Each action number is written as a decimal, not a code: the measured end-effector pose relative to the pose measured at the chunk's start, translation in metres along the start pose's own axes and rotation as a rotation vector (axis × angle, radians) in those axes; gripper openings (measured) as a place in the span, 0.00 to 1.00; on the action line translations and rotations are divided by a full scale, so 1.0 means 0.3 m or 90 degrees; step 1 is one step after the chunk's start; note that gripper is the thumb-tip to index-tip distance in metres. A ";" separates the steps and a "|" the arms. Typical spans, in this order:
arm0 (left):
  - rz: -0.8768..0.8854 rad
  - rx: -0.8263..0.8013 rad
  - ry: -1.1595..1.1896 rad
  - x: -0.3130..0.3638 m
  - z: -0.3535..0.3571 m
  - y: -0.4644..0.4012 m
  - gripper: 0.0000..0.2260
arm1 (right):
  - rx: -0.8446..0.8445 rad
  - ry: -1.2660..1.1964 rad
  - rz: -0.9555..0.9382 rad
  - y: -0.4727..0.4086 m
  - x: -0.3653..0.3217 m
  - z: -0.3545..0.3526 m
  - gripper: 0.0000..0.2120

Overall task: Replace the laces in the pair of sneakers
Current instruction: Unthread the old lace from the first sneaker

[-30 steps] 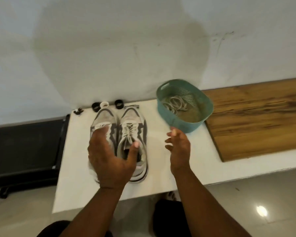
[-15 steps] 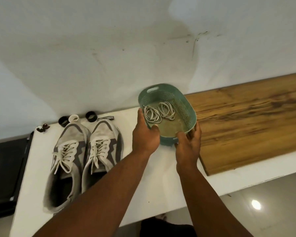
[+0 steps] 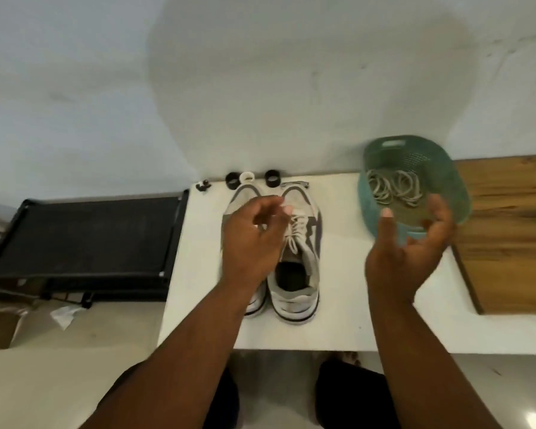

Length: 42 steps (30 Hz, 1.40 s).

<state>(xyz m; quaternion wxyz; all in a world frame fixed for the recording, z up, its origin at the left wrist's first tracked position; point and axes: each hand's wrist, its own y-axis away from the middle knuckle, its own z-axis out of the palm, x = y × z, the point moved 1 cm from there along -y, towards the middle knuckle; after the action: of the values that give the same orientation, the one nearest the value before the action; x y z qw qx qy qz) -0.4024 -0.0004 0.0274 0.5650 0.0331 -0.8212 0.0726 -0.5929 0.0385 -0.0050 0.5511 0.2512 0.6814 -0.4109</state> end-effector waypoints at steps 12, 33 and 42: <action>-0.089 -0.038 -0.096 -0.437 -0.247 0.016 0.22 | -0.710 0.422 -0.155 0.374 -0.091 0.293 0.17; 0.034 -0.084 -0.108 -0.458 -0.279 -0.004 0.19 | -0.658 0.419 -0.061 0.356 -0.061 0.421 0.15; 0.038 -0.057 -0.095 -0.455 -0.247 -0.035 0.15 | -0.540 0.137 0.273 0.281 -0.078 0.437 0.05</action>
<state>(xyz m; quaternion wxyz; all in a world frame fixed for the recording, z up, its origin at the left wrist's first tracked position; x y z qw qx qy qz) -0.2835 -0.0027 -0.0730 0.5011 -0.0117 -0.8639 0.0499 -0.4482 -0.0235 -0.0138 0.6038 0.1803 0.7746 0.0541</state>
